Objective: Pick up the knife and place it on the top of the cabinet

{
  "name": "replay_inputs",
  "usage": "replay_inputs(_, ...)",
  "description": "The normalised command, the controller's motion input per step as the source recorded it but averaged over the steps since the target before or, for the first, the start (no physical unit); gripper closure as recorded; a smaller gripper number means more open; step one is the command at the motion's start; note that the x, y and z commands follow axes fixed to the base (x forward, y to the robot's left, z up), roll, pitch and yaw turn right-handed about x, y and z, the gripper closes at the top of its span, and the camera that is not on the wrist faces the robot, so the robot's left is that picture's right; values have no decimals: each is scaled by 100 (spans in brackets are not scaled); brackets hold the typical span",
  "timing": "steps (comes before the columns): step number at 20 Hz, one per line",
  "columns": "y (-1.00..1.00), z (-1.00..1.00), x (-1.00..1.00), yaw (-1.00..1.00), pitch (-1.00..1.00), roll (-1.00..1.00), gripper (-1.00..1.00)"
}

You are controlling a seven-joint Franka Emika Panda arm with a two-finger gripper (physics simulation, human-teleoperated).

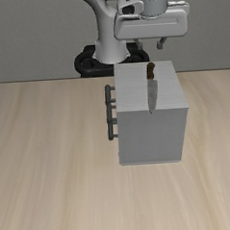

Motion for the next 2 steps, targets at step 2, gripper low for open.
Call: replay_inputs(2, 0, 0, 0, 0, 0, 0, -100)
